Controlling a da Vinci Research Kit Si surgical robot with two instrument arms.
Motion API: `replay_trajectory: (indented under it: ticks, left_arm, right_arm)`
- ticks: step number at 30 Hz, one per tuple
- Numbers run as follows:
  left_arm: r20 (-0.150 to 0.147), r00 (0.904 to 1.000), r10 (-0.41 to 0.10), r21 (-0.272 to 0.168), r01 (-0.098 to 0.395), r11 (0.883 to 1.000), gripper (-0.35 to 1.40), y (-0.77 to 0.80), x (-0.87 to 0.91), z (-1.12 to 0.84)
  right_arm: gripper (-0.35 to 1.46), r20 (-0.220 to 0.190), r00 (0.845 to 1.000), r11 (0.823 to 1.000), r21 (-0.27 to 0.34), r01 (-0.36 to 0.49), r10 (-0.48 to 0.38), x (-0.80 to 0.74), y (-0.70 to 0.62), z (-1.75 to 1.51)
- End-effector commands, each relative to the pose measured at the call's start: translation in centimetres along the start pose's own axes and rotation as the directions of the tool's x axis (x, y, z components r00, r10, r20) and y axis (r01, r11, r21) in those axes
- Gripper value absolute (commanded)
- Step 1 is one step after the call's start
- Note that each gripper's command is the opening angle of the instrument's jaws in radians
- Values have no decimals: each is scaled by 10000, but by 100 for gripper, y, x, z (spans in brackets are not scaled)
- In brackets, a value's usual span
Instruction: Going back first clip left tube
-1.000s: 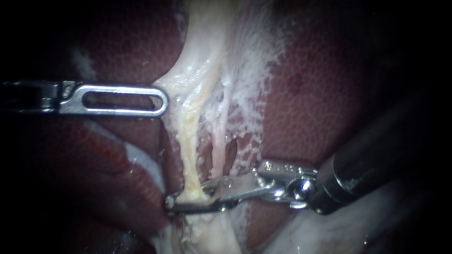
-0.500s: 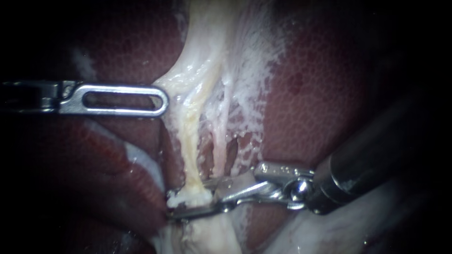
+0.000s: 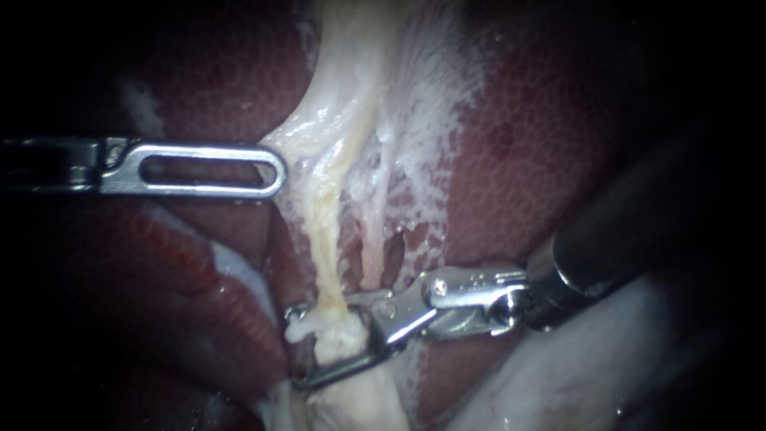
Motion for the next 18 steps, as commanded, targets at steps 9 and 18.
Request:
replay_trajectory:
  ticks: [9,18]
  left_arm:
    - [1,10000,-1,-4,1,10000,-35,0,0,0]
    - [0,10000,-1,-2,1,10000,-35,0,0,0]
  right_arm:
    - [60,-5,9981,9981,55,616,-616,2,0,-3]
    - [60,-14,9977,9976,-170,676,-676,7,-2,-34]
